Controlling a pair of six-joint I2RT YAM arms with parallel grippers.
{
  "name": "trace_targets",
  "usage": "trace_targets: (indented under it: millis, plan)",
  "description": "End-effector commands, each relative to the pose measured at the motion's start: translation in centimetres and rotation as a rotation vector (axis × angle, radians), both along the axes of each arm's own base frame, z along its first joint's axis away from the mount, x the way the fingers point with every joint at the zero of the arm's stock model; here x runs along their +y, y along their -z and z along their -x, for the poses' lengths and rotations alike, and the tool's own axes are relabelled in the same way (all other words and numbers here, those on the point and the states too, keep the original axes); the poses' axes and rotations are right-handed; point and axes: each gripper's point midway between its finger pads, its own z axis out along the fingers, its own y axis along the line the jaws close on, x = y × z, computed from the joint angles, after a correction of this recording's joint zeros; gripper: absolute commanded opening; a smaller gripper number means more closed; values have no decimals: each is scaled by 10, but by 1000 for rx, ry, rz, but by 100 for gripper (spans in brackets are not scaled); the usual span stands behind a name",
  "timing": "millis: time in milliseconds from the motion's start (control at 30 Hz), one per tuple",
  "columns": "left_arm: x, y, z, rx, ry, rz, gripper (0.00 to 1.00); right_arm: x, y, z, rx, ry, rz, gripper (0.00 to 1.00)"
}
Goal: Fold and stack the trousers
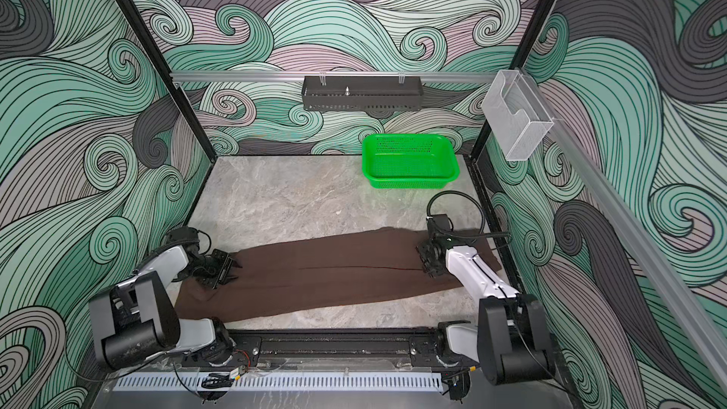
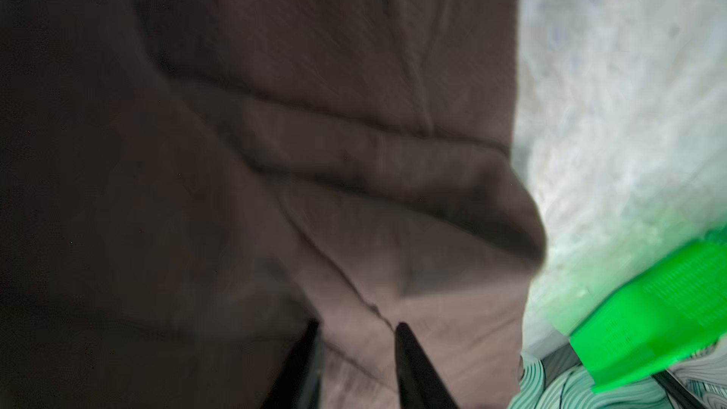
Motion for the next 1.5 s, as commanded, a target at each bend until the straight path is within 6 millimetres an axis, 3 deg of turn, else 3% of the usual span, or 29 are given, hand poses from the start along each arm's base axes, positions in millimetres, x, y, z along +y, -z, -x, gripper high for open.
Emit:
trace_targets:
  millis: [0, 100, 233, 467, 633, 733, 867, 967, 1067, 1233, 1467]
  plan:
    - [15, 10, -20, -1, -13, -74, 30, -9, 7, -9, -10, 102, -4, 56]
    - [18, 16, -42, 9, 11, -84, 28, -20, 15, -11, 2, 185, -27, 56]
    - [20, 17, -88, -11, 66, -104, 27, -36, 21, -16, -2, 277, -22, 55]
    - [19, 2, -167, -55, 127, -127, 26, -56, 34, -38, -20, 400, -30, 55]
    - [32, -31, -219, -116, 144, -144, 27, -55, 44, -65, -45, 447, -86, 54]
    - [35, -68, -238, -180, 177, -161, 30, -48, 36, -80, -72, 415, -125, 55]
    - [46, -134, -228, -267, 207, -254, 41, -46, -3, -89, -134, 313, -72, 58]
    - [60, -154, -200, -236, 188, -307, 44, -49, -31, -86, -177, 253, -14, 60]
    - [65, -141, -170, -146, 193, -303, 45, -57, -43, -78, -198, 243, 20, 61]
    - [76, -89, -120, 81, 139, -248, 50, -66, -44, -73, -196, 242, 38, 61]
    - [88, -66, -123, 78, 27, -212, 54, -60, -28, -79, -187, 229, -14, 61]
